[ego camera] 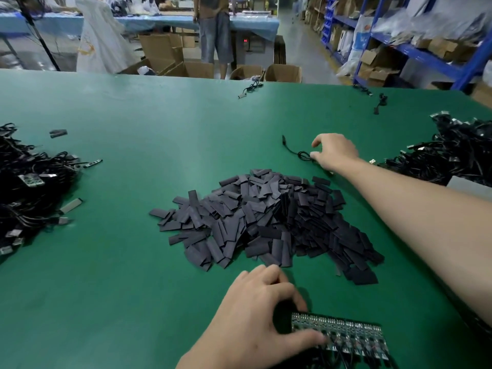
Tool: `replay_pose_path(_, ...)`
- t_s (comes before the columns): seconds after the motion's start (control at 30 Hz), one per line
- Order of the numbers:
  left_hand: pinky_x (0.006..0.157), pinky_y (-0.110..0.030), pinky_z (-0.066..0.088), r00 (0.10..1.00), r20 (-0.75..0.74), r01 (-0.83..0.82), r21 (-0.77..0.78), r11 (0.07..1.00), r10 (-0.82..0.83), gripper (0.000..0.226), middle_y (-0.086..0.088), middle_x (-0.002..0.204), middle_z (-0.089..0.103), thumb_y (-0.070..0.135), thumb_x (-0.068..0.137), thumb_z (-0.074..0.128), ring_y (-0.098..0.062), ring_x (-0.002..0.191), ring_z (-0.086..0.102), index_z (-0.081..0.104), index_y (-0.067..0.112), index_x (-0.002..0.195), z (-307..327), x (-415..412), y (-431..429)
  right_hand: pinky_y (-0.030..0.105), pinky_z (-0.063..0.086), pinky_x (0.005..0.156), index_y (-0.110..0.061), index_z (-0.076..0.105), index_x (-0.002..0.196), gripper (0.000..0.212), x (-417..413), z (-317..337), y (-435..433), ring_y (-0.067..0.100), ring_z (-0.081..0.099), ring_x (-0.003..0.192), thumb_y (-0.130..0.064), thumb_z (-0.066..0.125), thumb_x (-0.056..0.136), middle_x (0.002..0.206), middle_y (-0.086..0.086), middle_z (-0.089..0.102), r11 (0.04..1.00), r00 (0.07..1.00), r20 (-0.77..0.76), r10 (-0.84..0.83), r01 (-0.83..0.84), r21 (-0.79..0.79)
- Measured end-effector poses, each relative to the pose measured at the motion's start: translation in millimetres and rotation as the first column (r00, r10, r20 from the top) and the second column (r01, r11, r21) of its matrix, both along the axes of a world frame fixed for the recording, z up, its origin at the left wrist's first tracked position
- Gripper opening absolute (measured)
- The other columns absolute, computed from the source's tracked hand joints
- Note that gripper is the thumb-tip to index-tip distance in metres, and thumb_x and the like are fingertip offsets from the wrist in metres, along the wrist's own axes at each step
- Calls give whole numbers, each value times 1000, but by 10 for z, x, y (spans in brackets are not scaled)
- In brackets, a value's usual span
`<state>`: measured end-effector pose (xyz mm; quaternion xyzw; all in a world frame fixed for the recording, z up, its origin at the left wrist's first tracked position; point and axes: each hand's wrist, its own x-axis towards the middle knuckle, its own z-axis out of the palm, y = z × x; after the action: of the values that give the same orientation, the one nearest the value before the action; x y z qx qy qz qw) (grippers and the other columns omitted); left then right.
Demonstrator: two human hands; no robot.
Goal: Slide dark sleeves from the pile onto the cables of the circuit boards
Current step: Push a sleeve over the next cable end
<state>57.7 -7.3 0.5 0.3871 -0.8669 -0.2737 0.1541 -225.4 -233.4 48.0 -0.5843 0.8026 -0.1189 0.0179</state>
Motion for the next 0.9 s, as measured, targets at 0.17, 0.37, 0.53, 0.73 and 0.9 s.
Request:
replay_pose_path(0.17,99,-25,36,1000,-25,16,40,999,-15,42,22,103,55,71,77,70,4,105,47,66,37,102,69,-1,-19,37,49,96,-18,69,120,21,-9,62,401,28,61,113,-24,63,101,124,10,64,986,976,185,116,-90,-143)
replay_pose_path(0.37,72,-21,49,955,-274,-5,380,925,117,16,15,77,65,30,83,85,-3,71,60,72,27,91,165,53,-36,22,52,80,-30,74,101,12,353,183,1818,5,71,87,-36,63,101,90,-12,76,951,767,565,304,-214,-221)
replay_pose_path(0.53,70,-21,49,877,-438,62,511,857,198,16,4,75,66,22,80,87,-10,69,59,77,20,92,147,25,-18,17,46,72,-44,73,102,13,666,-97,2671,-8,64,90,-52,66,94,100,-33,69,900,746,560,360,-435,1)
replay_pose_path(0.73,71,-17,51,823,-514,116,568,815,241,21,-2,77,74,24,75,85,-9,69,64,79,19,95,153,37,-2,11,42,62,-38,73,88,6,707,-119,2849,-4,59,66,-40,73,93,85,-27,69,901,727,576,372,-433,-35)
replay_pose_path(0.9,72,-17,54,820,-508,147,632,761,263,21,-5,80,77,19,75,83,-8,71,67,81,17,95,184,82,-17,17,48,65,-40,69,92,15,792,-162,2912,-2,66,78,-54,67,88,87,-24,71,915,720,590,366,-394,-87)
